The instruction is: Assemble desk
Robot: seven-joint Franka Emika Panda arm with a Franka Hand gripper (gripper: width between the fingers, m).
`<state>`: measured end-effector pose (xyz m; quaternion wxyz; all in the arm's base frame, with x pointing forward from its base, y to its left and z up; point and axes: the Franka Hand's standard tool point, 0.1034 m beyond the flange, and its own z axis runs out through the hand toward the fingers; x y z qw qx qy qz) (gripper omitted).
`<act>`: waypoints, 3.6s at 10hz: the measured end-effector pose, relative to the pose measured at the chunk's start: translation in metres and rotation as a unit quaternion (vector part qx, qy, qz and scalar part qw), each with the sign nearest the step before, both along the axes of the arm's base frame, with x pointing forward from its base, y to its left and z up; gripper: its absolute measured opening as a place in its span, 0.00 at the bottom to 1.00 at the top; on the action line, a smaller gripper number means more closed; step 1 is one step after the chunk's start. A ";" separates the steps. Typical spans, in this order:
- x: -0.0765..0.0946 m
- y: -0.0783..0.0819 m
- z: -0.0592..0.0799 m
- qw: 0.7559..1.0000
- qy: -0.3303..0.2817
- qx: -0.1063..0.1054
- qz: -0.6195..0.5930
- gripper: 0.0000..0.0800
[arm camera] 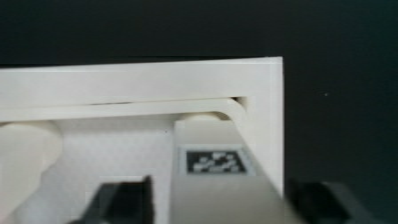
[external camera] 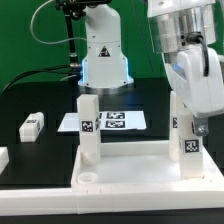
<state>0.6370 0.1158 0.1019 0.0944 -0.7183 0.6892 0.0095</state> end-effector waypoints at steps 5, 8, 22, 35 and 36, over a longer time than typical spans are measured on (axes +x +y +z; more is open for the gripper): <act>-0.006 -0.011 -0.003 0.934 -0.055 -0.053 0.349 0.80; -0.001 -0.012 0.001 0.850 -0.061 -0.099 0.515 0.81; 0.002 -0.008 -0.001 1.000 0.001 -0.013 0.004 0.37; 0.006 -0.007 0.004 0.832 -0.056 -0.114 0.541 0.81; 0.007 -0.007 0.004 0.811 -0.060 -0.117 0.570 0.81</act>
Offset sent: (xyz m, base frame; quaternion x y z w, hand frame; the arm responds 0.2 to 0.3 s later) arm -0.0197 0.0018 0.0026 0.0869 -0.0524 -0.3511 0.9308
